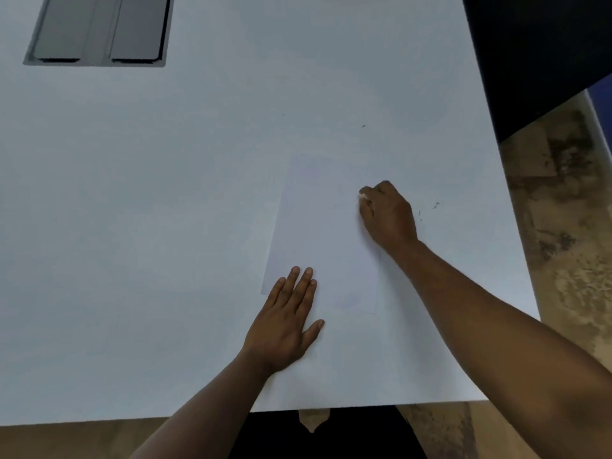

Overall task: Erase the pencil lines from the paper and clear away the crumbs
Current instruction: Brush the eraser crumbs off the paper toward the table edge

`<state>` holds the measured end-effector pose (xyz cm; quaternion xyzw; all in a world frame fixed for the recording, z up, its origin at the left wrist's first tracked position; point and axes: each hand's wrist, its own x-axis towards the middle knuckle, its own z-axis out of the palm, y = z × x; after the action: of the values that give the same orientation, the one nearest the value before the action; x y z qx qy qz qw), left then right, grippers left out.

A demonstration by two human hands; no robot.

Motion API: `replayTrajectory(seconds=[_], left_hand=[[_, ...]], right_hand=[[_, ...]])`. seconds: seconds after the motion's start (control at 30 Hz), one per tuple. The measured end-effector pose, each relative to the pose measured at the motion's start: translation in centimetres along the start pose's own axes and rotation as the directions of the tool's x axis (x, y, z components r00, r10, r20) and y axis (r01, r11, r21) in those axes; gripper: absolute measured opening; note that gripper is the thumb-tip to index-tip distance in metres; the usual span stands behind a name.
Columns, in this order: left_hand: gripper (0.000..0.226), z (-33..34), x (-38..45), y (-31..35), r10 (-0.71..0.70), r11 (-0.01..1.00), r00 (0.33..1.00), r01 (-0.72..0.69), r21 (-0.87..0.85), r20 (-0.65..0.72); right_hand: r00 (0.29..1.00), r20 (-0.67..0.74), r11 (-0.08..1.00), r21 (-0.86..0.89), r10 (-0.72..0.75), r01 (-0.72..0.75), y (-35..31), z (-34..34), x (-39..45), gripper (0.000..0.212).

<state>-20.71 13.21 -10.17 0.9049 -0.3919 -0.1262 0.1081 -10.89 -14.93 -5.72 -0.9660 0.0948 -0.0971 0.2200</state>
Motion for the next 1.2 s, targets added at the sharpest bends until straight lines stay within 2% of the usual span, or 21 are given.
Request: replayTrajectory(seconds=[0.13, 0.23, 0.33, 0.4, 0.47, 0.57, 0.63, 0.7, 0.8, 0.9, 1.0, 1.03, 1.1, 1.2], left_hand=[[0.067, -0.5, 0.0, -0.3, 0.042, 0.997, 0.999, -0.044, -0.067, -0.029], [0.06, -2.5, 1.3, -1.0, 0.081, 0.987, 0.989, -0.097, -0.125, -0.126], [0.058, -4.8, 5.1, -3.2, 0.021, 0.985, 0.979, -0.056, -0.166, -0.205], [0.058, -5.8, 7.8, -5.2, -0.025, 0.988, 0.984, -0.002, -0.152, -0.177], [0.06, -6.1, 9.7, -6.8, -0.034, 0.99, 0.995, 0.021, -0.139, -0.094], [0.062, -5.5, 10.3, -7.8, 0.042, 0.995, 0.999, -0.043, -0.093, -0.016], [0.061, -4.8, 9.7, -7.6, 0.066, 0.995, 0.998, -0.067, -0.073, -0.011], [0.06, -4.1, 9.3, -7.1, 0.034, 0.998, 0.999, -0.035, -0.057, -0.022], [0.061, -3.7, 9.2, -6.9, 0.007, 1.0, 0.999, -0.008, -0.023, -0.046], [0.06, -3.5, 9.1, -7.1, 0.029, 1.0, 0.998, -0.029, -0.006, -0.054], [0.061, -3.4, 9.1, -7.0, 0.031, 0.999, 0.998, -0.03, 0.012, -0.054], [0.061, -3.4, 9.2, -7.0, 0.03, 0.999, 0.998, -0.03, 0.016, -0.053], [0.061, -3.4, 9.2, -7.0, 0.031, 0.999, 0.998, -0.03, 0.015, -0.048], [0.061, -3.4, 9.1, -7.0, 0.034, 0.999, 0.998, -0.033, 0.019, -0.047]], right_hand=[[1.0, -0.006, 0.993, 0.116, 0.001, -0.001, -3.3, -0.2, -6.1, 0.034], [0.998, 0.059, 0.975, 0.222, -0.016, 0.003, -6.0, 0.6, -11.5, 0.028], [0.986, 0.159, 0.959, 0.283, -0.052, 0.005, -6.7, 1.4, -14.2, 0.023], [0.974, 0.2, 0.952, 0.302, -0.105, 0.04, -6.0, 1.3, -14.4, 0.021], [0.96, 0.242, 0.944, 0.323, -0.143, 0.059, -5.0, 0.4, -14.0, 0.018], [0.955, 0.254, 0.948, 0.309, -0.153, 0.07, -3.7, -1.7, -13.2, 0.017], [0.976, 0.203, 0.962, 0.271, -0.083, 0.025, -4.2, -2.0, -13.3, 0.019], [0.995, 0.097, 0.968, 0.249, -0.01, -0.015, -6.2, -1.0, -13.4, 0.019], [1.0, 0.008, 0.976, 0.217, 0.02, -0.021, -10.2, 2.4, -13.6, 0.018], [0.998, 0.01, 0.984, 0.166, 0.067, -0.067, -12.5, 4.9, -13.8, 0.015], [0.998, 0.033, 0.996, 0.066, 0.054, -0.057, -10.8, 4.7, -14.3, 0.017], [0.992, 0.036, 0.991, 0.065, 0.119, -0.121, -9.5, 4.0, -14.2, 0.017], [0.952, 0.022, 0.951, -0.043, 0.306, -0.305, -6.2, 2.1, -14.2, 0.017], [0.886, -0.178, 0.885, -0.118, 0.428, -0.451, -3.2, -0.6, -14.7, 0.01]])
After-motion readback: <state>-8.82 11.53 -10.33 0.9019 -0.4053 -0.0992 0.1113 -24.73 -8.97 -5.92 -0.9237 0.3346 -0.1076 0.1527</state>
